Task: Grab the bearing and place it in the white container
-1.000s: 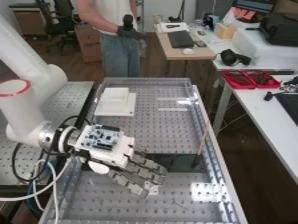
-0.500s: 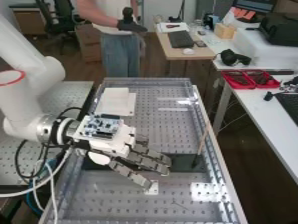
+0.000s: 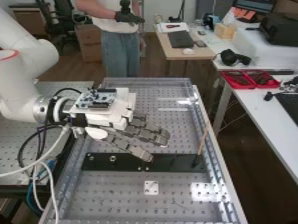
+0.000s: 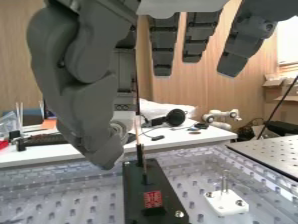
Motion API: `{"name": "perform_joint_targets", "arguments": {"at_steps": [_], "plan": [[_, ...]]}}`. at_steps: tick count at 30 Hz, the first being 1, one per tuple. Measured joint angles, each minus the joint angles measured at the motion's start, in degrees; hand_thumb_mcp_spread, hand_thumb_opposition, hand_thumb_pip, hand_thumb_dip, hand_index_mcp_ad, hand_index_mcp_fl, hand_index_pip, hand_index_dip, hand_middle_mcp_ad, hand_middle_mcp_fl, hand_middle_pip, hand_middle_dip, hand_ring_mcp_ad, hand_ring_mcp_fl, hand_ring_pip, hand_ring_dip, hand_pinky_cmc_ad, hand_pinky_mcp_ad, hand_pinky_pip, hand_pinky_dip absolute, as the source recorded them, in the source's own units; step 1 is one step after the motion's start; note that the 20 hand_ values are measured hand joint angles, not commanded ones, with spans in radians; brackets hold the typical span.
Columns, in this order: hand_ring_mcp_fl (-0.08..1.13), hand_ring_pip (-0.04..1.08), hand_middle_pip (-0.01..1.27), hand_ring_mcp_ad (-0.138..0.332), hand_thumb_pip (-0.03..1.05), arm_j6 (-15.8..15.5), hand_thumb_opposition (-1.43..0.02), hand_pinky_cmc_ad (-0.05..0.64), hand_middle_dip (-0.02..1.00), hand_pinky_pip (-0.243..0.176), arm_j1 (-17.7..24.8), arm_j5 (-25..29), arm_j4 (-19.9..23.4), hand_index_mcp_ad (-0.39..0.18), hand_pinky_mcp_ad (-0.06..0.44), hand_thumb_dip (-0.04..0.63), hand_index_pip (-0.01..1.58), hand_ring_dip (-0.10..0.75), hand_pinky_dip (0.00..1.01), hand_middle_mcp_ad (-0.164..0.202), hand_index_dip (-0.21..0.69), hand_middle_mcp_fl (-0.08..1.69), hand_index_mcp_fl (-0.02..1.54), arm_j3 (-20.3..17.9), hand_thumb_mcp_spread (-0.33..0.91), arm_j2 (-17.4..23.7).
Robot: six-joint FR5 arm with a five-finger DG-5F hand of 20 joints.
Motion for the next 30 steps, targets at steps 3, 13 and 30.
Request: {"name": "perform_joint_targets", "arguments": {"at_steps": [3, 13, 30], "plan": [[0.0, 0.1, 0.14, 0.113, 0.54, -0.6, -1.01, 0.382, 0.25, -0.01, 1.8, 1.7, -0.8, -0.124, 0.272, 0.316, 1.42, 0.101, 0.19, 0.08, 0.154, 0.12, 0.35, -0.7, 0.46, 1.5], [0.0, 0.1, 0.14, 0.113, 0.54, -2.5, -1.02, 0.386, 0.25, -0.012, 10.4, 10.7, -4.0, -0.122, 0.272, 0.316, 1.42, 0.101, 0.19, 0.079, 0.154, 0.13, 0.35, -3.1, 0.46, 6.7], [0.0, 0.1, 0.14, 0.113, 0.54, -2.6, -1.02, 0.382, 0.25, -0.012, 23.4, 18.6, -7.4, -0.126, 0.276, 0.316, 1.42, 0.101, 0.19, 0.075, 0.157, 0.14, 0.35, -8.8, 0.46, 14.3]]}}
